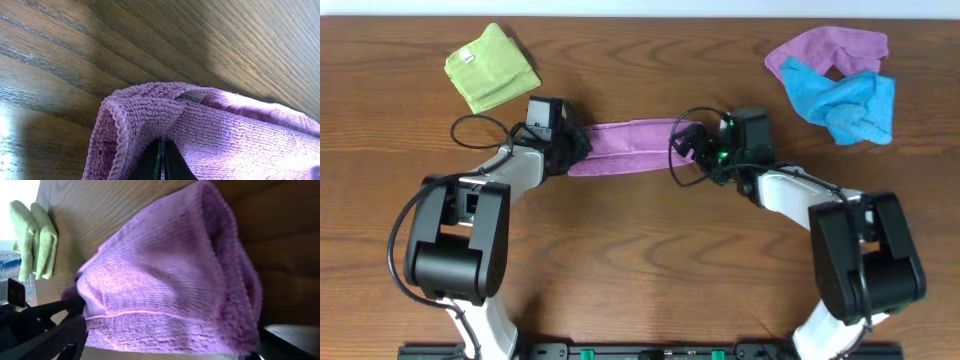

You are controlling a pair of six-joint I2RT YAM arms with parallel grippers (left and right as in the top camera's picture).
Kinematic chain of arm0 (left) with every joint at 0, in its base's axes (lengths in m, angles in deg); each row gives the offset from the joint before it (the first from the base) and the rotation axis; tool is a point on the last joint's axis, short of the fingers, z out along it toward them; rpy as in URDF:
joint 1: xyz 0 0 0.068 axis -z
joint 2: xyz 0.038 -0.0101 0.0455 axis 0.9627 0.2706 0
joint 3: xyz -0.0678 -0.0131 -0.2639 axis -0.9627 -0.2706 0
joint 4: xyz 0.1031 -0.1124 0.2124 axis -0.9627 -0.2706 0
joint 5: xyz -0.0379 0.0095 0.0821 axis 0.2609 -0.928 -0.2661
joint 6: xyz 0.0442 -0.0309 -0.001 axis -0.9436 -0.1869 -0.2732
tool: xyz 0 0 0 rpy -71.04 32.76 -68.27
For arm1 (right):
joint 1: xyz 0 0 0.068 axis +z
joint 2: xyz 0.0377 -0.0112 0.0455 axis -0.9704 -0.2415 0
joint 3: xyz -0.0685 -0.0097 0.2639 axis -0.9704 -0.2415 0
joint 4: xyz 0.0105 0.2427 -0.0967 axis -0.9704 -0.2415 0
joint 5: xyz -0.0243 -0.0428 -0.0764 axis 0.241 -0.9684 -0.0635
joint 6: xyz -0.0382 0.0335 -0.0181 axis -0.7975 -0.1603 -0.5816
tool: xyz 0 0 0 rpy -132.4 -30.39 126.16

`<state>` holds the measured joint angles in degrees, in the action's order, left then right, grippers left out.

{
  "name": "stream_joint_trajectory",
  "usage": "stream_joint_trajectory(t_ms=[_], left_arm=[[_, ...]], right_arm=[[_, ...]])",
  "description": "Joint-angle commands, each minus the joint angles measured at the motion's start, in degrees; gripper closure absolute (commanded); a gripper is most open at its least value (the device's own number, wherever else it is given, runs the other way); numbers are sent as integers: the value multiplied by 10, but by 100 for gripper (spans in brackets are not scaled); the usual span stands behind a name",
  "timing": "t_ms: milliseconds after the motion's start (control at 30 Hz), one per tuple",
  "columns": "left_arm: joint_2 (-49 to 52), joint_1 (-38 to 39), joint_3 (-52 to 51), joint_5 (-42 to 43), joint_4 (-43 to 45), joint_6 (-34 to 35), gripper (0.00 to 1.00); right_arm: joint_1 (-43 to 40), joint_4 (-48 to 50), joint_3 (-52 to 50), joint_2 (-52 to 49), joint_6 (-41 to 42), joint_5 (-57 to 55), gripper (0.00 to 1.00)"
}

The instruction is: Fold the cloth

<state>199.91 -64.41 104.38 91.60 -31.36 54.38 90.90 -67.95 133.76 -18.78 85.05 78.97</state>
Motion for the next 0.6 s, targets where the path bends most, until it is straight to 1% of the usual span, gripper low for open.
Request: stream_joint_trajectory(t_ms=[0,33,200,333,467,567], left_arm=[[20,3,3,0,-13,0,94],[20,3,3,0,-13,0,94],[20,3,3,0,-13,0,94],[20,3,3,0,-13,-4,94],[20,3,3,0,-13,-5,94],[20,3,3,0,-13,-5,94]], right_arm=[[13,3,3,-30,8,-32,9],[14,10,3,-41,8,-47,11],[14,61,3,-80,7,-72,14],[14,90,3,-110,5,-82,18],[15,96,3,-137,-23,-91,28],[15,103,3,-151,-49,-99,29]])
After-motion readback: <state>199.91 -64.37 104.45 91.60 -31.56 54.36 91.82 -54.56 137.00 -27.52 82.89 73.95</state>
